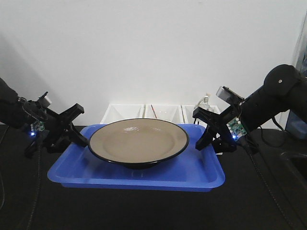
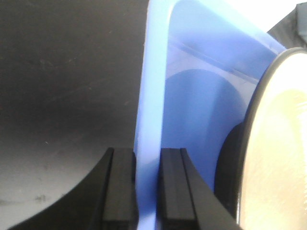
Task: Place disk in tray to left cabinet
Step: 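Lift the tray holding the plate with both grippers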
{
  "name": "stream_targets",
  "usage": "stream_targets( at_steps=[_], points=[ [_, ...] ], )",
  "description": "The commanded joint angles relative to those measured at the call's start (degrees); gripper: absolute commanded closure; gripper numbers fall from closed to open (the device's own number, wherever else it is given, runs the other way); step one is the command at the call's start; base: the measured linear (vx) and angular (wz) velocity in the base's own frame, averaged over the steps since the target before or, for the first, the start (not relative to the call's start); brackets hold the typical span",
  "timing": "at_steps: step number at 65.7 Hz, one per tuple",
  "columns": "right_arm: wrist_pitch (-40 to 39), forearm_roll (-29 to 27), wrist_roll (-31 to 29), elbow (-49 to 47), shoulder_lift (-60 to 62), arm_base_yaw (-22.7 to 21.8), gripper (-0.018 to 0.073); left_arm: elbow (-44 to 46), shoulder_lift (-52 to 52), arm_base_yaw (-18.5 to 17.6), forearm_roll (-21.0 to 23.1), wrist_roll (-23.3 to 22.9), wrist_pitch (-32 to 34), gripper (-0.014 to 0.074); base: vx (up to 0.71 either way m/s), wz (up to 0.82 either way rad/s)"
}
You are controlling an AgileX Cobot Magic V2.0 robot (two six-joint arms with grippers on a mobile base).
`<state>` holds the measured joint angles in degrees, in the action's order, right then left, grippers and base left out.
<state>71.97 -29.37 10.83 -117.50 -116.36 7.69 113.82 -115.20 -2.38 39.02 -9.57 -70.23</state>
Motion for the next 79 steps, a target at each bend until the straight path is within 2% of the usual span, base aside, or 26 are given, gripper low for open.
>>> stream_targets(
  at_steps=[1,79],
  points=[
    [-1.46,-11.80,0.67,-3.01,4.14,1.42,0.0564,2.37,4.94,-1.99,12.51,-2.06,-1.71,0.0597,0.00,0.00],
    [-1.87,-11.68,0.95,-3.07,4.14,1.42,0.0564,2.37,4.89,-1.99,12.54,-1.93,-1.71,0.0597,0.00,0.00]
  ],
)
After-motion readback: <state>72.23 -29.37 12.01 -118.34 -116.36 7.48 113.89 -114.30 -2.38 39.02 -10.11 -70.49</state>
